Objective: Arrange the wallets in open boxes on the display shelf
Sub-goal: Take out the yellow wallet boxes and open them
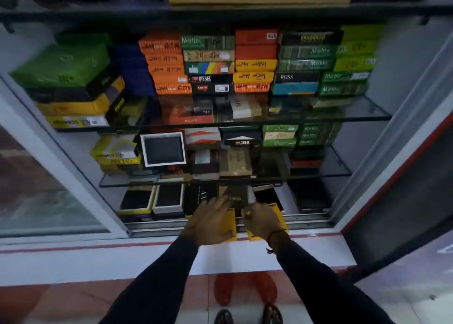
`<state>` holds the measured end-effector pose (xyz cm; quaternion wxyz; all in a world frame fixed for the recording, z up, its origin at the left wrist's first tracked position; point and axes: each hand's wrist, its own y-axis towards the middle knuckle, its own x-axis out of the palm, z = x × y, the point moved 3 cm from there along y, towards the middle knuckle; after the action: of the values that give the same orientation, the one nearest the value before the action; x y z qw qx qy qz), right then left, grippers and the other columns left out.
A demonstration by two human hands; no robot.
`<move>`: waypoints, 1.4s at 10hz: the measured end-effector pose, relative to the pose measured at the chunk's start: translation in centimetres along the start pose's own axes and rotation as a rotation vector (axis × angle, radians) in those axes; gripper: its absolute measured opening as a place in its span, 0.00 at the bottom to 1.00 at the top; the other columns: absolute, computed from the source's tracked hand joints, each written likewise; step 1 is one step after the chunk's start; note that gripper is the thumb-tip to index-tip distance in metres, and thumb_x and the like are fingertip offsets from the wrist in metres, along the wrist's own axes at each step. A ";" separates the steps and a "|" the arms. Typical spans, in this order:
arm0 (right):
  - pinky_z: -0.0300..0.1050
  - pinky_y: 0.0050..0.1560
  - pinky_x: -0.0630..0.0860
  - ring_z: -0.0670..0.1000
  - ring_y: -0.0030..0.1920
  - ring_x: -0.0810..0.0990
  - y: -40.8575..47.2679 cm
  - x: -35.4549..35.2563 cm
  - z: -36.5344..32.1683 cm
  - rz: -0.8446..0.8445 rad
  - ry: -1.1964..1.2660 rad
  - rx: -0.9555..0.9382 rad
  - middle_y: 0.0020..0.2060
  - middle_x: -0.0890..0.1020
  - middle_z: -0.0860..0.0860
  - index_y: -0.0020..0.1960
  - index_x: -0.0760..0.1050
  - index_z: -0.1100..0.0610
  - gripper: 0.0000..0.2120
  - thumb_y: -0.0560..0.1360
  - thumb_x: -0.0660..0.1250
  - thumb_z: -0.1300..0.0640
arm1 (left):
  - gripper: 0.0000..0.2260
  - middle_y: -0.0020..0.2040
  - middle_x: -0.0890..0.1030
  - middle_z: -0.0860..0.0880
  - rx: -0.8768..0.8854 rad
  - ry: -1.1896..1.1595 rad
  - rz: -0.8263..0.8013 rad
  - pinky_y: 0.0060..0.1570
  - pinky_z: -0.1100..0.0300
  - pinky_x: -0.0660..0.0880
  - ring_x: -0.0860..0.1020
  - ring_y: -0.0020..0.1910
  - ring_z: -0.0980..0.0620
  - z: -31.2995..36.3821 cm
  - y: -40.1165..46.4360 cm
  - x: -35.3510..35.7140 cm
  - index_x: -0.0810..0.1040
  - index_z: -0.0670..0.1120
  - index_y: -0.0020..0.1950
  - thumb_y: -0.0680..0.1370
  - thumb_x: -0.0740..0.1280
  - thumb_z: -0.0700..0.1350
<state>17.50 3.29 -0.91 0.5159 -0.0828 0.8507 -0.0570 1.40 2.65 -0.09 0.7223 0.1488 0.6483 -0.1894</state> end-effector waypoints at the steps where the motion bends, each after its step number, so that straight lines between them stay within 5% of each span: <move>1: 0.48 0.47 0.79 0.59 0.46 0.81 0.5 2.3 0.3 -0.262 0.066 0.008 0.47 0.84 0.60 0.52 0.82 0.62 0.14 0.77 0.60 0.58 | 0.49 0.80 0.59 0.46 -0.081 -0.045 -0.221 0.70 0.44 0.64 0.66 0.74 0.42 0.3 1.3 2.6 0.53 0.47 0.80 0.67 0.73 0.61; 2: 0.40 0.33 0.70 0.52 0.32 0.75 0.7 3.4 0.3 -0.390 0.194 0.114 0.33 0.77 0.53 0.49 0.77 0.57 0.08 0.80 0.59 0.59 | 0.50 0.78 0.63 0.44 -0.054 0.021 -0.262 0.69 0.44 0.65 0.67 0.74 0.41 0.5 2.6 4.5 0.55 0.45 0.79 0.65 0.74 0.60; 4: 0.38 0.25 0.60 0.50 0.23 0.66 1.1 5.1 1.4 -0.454 0.547 0.348 0.28 0.72 0.53 0.47 0.73 0.58 0.07 0.79 0.57 0.59 | 0.49 0.71 0.69 0.45 -0.041 -0.052 -0.202 0.57 0.50 0.76 0.76 0.63 0.42 0.4 4.2 5.6 0.59 0.47 0.77 0.61 0.79 0.52; 6: 0.35 0.24 0.57 0.49 0.20 0.64 1.8 5.2 1.3 -0.370 0.752 0.429 0.27 0.73 0.55 0.34 0.71 0.58 0.11 0.74 0.61 0.59 | 0.47 0.70 0.65 0.51 -0.018 -0.304 -0.134 0.56 0.53 0.78 0.74 0.63 0.46 -2.0 3.5 2.5 0.67 0.54 0.75 0.58 0.79 0.59; 7: 0.35 0.23 0.58 0.48 0.20 0.65 1.9 5.3 0.6 -0.345 0.822 0.472 0.28 0.73 0.54 0.35 0.71 0.58 0.10 0.76 0.60 0.61 | 0.38 0.66 0.64 0.53 -0.030 -0.332 -0.134 0.55 0.53 0.79 0.72 0.61 0.49 -3.4 2.4 0.5 0.73 0.57 0.68 0.59 0.78 0.59; 8: 0.35 0.20 0.60 0.48 0.21 0.65 2.1 5.8 0.3 -0.321 0.889 0.522 0.27 0.72 0.52 0.41 0.72 0.59 0.12 0.79 0.62 0.52 | 0.34 0.63 0.63 0.54 -0.062 -0.365 -0.128 0.55 0.54 0.78 0.71 0.59 0.51 -4.8 1.4 -0.5 0.77 0.54 0.65 0.60 0.80 0.55; 10: 0.37 0.22 0.65 0.47 0.20 0.67 2.4 6.3 0.2 -0.167 0.744 0.477 0.22 0.72 0.49 0.32 0.73 0.55 0.15 0.73 0.73 0.52 | 0.27 0.63 0.61 0.54 -0.161 -0.537 -0.080 0.60 0.51 0.79 0.71 0.62 0.50 -7.4 -1.1 -0.4 0.76 0.58 0.59 0.61 0.76 0.58; 12: 0.50 0.40 0.85 0.53 0.34 0.84 2.4 5.5 0.2 0.014 0.532 0.444 0.32 0.83 0.53 0.31 0.76 0.55 0.16 0.69 0.75 0.45 | 0.15 0.60 0.69 0.48 -0.479 -0.537 0.189 0.45 0.67 0.75 0.77 0.55 0.47 -11.6 -5.0 0.7 0.78 0.54 0.57 0.73 0.72 0.40; 13: 0.44 0.35 0.81 0.50 0.29 0.80 2.5 5.3 0.6 0.070 0.448 0.438 0.28 0.81 0.50 0.28 0.75 0.53 0.17 0.71 0.73 0.47 | 0.19 0.62 0.76 0.40 -0.659 -0.538 0.270 0.51 0.55 0.79 0.78 0.59 0.41 -12.8 -6.9 1.1 0.77 0.45 0.65 0.75 0.69 0.34; 14: 0.38 0.31 0.74 0.48 0.29 0.80 2.7 5.0 0.6 0.061 0.378 0.398 0.27 0.81 0.50 0.26 0.73 0.53 0.19 0.73 0.71 0.49 | 0.17 0.56 0.84 0.39 -0.853 -0.642 0.351 0.45 0.56 0.77 0.82 0.55 0.39 -13.0 -8.2 2.1 0.77 0.39 0.62 0.73 0.68 0.31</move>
<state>15.48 4.92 -6.04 0.3556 0.0581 0.9061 -0.2217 -13.69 1.23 -3.38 0.9002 -0.1162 0.3806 0.1767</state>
